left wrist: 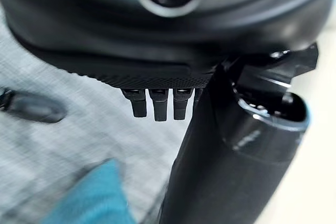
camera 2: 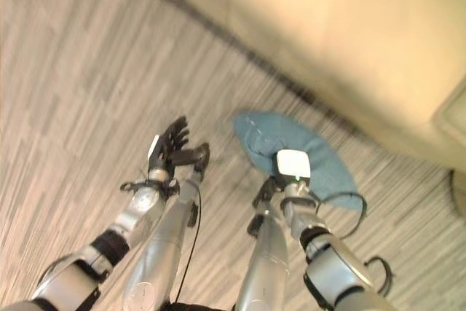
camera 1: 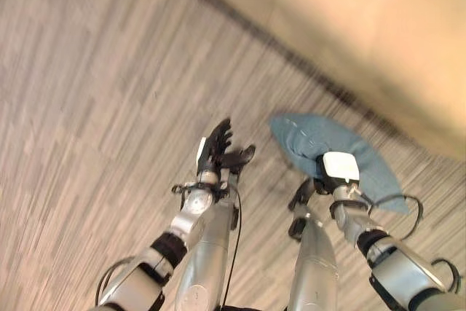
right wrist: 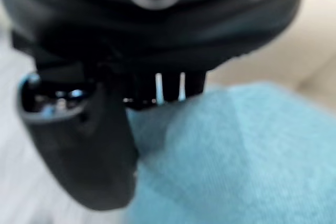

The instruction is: Pick up all the scattered cushions and arrange them neatly on the sofa.

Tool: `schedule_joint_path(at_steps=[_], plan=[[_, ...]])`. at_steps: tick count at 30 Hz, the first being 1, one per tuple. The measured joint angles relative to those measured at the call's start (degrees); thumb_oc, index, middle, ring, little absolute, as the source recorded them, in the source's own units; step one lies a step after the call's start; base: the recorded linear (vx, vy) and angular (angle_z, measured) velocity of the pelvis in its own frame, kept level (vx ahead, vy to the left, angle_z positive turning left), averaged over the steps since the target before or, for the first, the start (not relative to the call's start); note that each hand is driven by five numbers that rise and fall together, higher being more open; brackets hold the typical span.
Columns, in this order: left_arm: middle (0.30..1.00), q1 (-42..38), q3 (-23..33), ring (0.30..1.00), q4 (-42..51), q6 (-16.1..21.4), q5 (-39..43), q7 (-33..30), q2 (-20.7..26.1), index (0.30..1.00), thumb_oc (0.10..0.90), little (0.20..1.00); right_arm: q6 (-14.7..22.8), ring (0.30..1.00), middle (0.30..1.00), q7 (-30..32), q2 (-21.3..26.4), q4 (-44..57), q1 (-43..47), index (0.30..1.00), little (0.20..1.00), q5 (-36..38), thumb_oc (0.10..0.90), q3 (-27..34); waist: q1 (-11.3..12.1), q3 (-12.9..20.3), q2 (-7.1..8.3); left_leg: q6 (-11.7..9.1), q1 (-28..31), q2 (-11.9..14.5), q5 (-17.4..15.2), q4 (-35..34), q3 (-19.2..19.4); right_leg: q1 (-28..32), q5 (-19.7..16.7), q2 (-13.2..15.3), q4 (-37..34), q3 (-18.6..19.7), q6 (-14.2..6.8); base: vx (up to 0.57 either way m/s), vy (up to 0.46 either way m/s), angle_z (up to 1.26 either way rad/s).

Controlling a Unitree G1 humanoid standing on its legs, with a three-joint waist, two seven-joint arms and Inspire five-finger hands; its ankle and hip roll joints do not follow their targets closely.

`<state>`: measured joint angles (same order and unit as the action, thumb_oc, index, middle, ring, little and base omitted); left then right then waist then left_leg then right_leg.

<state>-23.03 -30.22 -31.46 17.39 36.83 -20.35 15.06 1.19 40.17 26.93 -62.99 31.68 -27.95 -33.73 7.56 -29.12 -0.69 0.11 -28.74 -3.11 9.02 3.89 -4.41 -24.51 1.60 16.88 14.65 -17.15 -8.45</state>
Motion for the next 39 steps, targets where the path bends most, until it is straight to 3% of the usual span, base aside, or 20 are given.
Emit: schedule_joint_path(at_steps=[4,5,6,8,9,12,14,18,21,23,25,28,29,31,33,35,38,39], plan=[[0.900,6.3,8.4,0.900,4.8,1.1,0.2,0.1,3.0,0.900,0.800,0.900,3.4,0.300,0.300,-4.2,4.1,24.0,-12.3,0.300,0.300,10.0,0.400,5.2,-0.8,2.1,1.96,0.2,5.5,0.6,-0.2,-1.4,-0.9,8.1,-1.9,-1.7,-6.1,-1.7,0.1,0.20,-0.018,0.03],[0.900,8.8,11.3,0.900,7.5,0.9,1.4,0.6,5.1,0.900,0.800,0.900,-0.4,0.300,0.300,-12.5,6.7,37.2,-12.8,0.300,0.300,20.8,0.400,4.3,-1.5,1.3,3.27,-0.2,8.4,1.0,-0.9,-1.8,-0.8,11.9,-2.3,-2.0,-8.4,-3.4,0.3,0.16,0.031,-0.24],[0.900,9.5,13.6,0.900,7.5,0.4,1.2,2.4,6.3,0.900,0.800,0.900,-1.8,0.300,0.300,-18.6,9.0,48.1,-14.4,0.300,0.300,27.4,0.400,2.7,-1.7,2.6,4.39,-0.4,9.3,1.6,-1.1,-2.1,-0.3,13.1,-3.8,-2.8,-10.8,-2.9,0.3,0.23,0.030,-0.20],[0.900,9.8,17.6,0.900,5.6,-1.4,0.3,3.9,6.7,0.900,0.800,0.900,0.5,0.300,0.300,-27.2,7.1,56.9,-14.9,0.300,0.300,37.5,0.400,3.9,-0.8,6.5,6.53,-0.8,11.5,2.5,-1.3,-3.3,0.2,16.0,-4.7,-4.2,-14.1,-2.9,0.6,0.20,0.026,-0.14],[0.900,9.5,18.1,0.900,4.1,-1.8,-0.4,3.8,6.5,0.900,0.800,0.900,1.9,0.300,0.300,-29.7,5.0,59.0,-14.7,0.300,0.300,39.5,0.400,3.6,-0.6,8.2,7.43,-1.1,12.4,2.4,-1.6,-3.3,0.4,17.3,-4.9,-4.4,-15.1,-2.9,0.8,0.16,0.037,-0.14],[0.900,9.4,19.1,0.900,3.2,-3.7,-4.1,3.8,5.3,0.900,0.800,0.900,-0.1,0.300,0.300,-34.7,3.3,61.7,-10.7,0.300,0.300,42.0,0.400,1.9,-0.5,11.3,8.60,-1.3,15.7,2.4,-1.9,-4.6,0.7,20.8,-5.4,-4.5,-17.2,-3.1,1.0,0.12,0.026,-0.04],[0.900,9.6,20.5,0.900,3.6,-3.5,-8.3,2.2,4.6,0.900,0.800,0.900,-3.7,0.300,0.300,-35.5,2.8,62.1,-7.5,0.300,0.300,42.3,0.400,0.3,0.2,12.3,8.90,-1.3,19.2,2.2,-2.0,-6.2,0.9,24.0,-5.6,-4.5,-18.5,-3.0,1.0,0.16,0.045,0.00],[0.900,9.8,25.2,0.900,3.0,-3.6,-17.1,-2.6,7.8,0.900,0.800,0.900,-6.8,0.300,0.300,-36.0,4.1,66.1,-2.9,0.300,0.300,45.1,0.400,-4.3,1.1,15.3,9.29,-1.3,22.7,2.4,-1.9,-8.2,2.0,26.2,-5.6,-4.6,-19.0,-2.5,1.0,0.07,0.013,-0.11],[0.900,8.7,30.4,0.900,-0.4,-3.9,-17.4,-7.0,8.7,0.900,0.800,0.900,-7.2,0.300,0.300,-35.4,5.6,72.2,-0.6,0.300,0.300,49.0,0.400,-5.4,0.5,17.1,10.81,-1.3,24.5,2.5,-2.0,-8.9,3.0,27.2,-5.6,-4.6,-19.1,-1.4,1.0,0.02,0.002,-0.19],[0.900,7.6,35.6,0.900,-5.8,-5.0,-17.1,-12.3,10.0,0.900,0.800,0.900,-7.2,0.300,0.300,-34.4,6.8,76.7,0.7,0.300,0.300,51.9,0.400,-6.0,-0.8,18.9,12.65,-1.9,25.5,2.9,-2.5,-8.9,4.2,27.6,-5.6,-4.8,-19.3,-0.7,1.0,-0.03,-0.014,-0.28],[0.900,6.7,38.0,0.900,-9.8,-6.1,-16.3,-15.7,11.2,0.900,0.800,0.900,-7.2,0.300,0.300,-33.6,7.9,79.8,2.3,0.300,0.300,53.9,0.400,-7.1,-1.8,19.3,13.26,-2.0,25.7,3.3,-2.6,-8.9,4.8,27.4,-5.6,-5.2,-19.3,0.2,1.1,-0.07,-0.009,-0.23],[0.900,6.2,42.0,0.900,-19.2,-8.0,-7.9,-15.7,10.7,0.900,0.800,0.900,-7.2,0.300,0.300,-33.7,9.6,82.8,3.9,0.300,0.300,56.6,0.400,-10.8,-2.5,20.6,12.60,-2.2,25.4,3.6,-2.7,-8.9,5.7,26.6,-5.8,-5.7,-19.3,1.0,1.3,-0.06,0.018,-0.19],[0.900,5.9,42.8,0.900,-26.8,-8.2,-1.0,-13.2,10.1,0.900,0.800,0.900,-7.2,0.300,0.300,-33.7,9.6,83.1,3.9,0.300,0.300,58.3,0.400,-13.2,-2.9,21.6,11.92,-2.4,25.4,3.6,-2.9,-8.9,5.7,26.4,-6.0,-5.8,-19.3,1.5,1.3,-0.03,0.013,-0.12],[0.900,7.8,46.7,0.900,-31.0,-10.7,14.2,-8.3,6.4,0.900,0.800,0.900,-7.8,0.300,0.300,-33.8,10.7,84.7,3.9,0.300,0.300,60.7,0.400,-16.2,-3.4,22.4,11.15,-2.4,25.4,3.9,-2.9,-8.9,5.9,26.3,-6.2,-5.9,-19.4,1.6,1.3,-0.04,-0.005,-0.05],[0.900,13.1,48.4,0.900,-25.7,-12.4,26.2,-2.0,2.3,0.900,0.800,0.900,-7.9,0.300,0.300,-34.0,11.2,84.6,2.7,0.300,0.300,63.2,0.400,-16.6,-3.2,22.4,11.28,-2.5,24.8,4.0,-2.8,-8.9,5.7,26.0,-6.2,-6.3,-19.5,1.6,1.3,-0.08,-0.022,0.07],[0.900,16.0,48.1,0.900,-21.1,-13.6,33.2,5.1,-2.2,0.900,0.800,0.900,-7.9,0.300,0.300,-34.7,10.4,83.8,-1.0,0.300,0.300,64.5,0.400,-14.3,-2.8,22.7,11.70,-3.0,23.4,4.4,-2.6,-8.9,5.0,25.0,-6.2,-6.7,-19.5,1.4,1.3,-0.10,-0.072,0.19],[0.900,17.0,42.1,0.900,-15.5,-16.4,39.6,14.6,-3.6,0.900,0.800,0.900,-8.1,0.300,0.300,-38.4,9.6,83.2,-4.9,0.300,0.300,64.5,0.400,-8.7,-2.7,22.7,11.75,-3.7,21.4,4.9,-1.8,-8.9,4.1,23.3,-6.5,-7.4,-19.3,1.1,1.7,-0.03,-0.030,0.09],[0.738,18.8,40.3,0.738,-11.4,-17.5,40.9,18.4,-3.9,0.738,0.692,0.738,-8.1,0.300,0.300,-40.4,9.1,83.2,-6.6,0.300,0.300,64.5,0.400,-5.6,-3.2,22.7,11.87,-3.8,21.5,5.2,-1.7,-8.9,4.1,23.4,-6.5,-7.6,-19.3,1.2,1.8,-0.01,-0.006,-0.06]])
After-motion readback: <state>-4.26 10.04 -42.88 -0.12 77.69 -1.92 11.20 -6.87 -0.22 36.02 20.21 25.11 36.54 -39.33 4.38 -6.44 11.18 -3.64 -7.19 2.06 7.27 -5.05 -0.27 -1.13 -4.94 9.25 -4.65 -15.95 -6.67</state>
